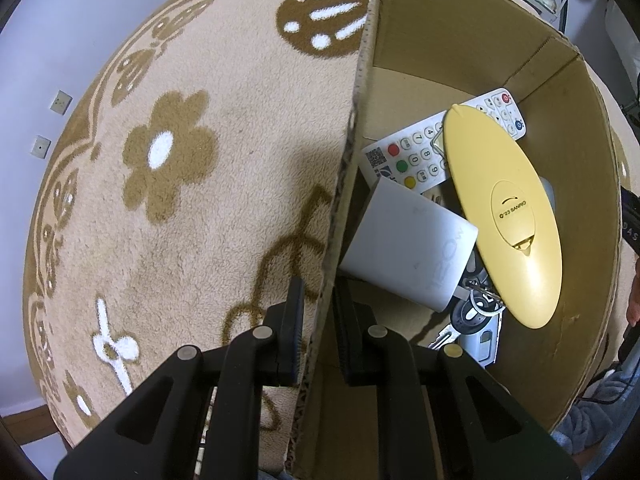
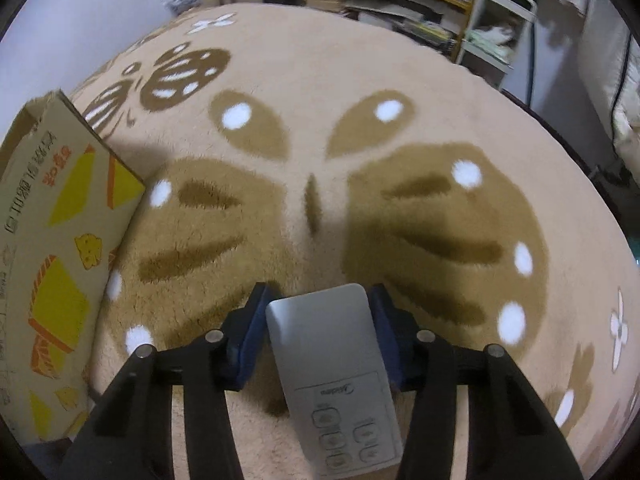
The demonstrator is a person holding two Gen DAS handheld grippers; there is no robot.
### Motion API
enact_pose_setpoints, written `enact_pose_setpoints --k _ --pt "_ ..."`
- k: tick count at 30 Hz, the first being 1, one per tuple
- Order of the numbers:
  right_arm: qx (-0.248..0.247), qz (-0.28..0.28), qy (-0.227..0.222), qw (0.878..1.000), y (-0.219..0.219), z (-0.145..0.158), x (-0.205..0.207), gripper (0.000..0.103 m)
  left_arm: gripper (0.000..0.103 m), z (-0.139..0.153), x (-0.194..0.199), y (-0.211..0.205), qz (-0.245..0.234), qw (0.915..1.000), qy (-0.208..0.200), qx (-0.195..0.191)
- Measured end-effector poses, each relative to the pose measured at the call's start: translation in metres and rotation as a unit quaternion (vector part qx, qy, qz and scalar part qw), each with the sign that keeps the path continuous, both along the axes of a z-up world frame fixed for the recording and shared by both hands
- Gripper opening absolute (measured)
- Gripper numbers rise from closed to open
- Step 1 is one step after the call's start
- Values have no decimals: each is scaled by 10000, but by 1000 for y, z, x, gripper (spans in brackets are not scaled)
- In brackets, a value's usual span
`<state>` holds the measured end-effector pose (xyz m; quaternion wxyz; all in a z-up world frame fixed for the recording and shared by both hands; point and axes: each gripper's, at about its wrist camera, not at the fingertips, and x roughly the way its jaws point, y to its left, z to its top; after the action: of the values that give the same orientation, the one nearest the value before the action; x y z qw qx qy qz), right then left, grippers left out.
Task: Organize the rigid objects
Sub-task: 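Carry the white remote into the box and open the right tool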
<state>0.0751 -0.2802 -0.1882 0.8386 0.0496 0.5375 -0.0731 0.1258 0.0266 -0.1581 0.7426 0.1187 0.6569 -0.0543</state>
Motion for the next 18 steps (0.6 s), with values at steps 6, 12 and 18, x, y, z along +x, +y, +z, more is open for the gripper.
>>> enact_pose_setpoints --k 6,12,18 --pt "222 -37 -353 9991 1 29 4 53 15 1 -1 0 9 10000 -5 -4" --pt "611 317 -896 9936 18 67 5 52 15 1 0 2 46 10000 7 -66" --pt "816 561 -1436 9847 42 102 4 52 15 0 1 3 43 10000 1 -56"
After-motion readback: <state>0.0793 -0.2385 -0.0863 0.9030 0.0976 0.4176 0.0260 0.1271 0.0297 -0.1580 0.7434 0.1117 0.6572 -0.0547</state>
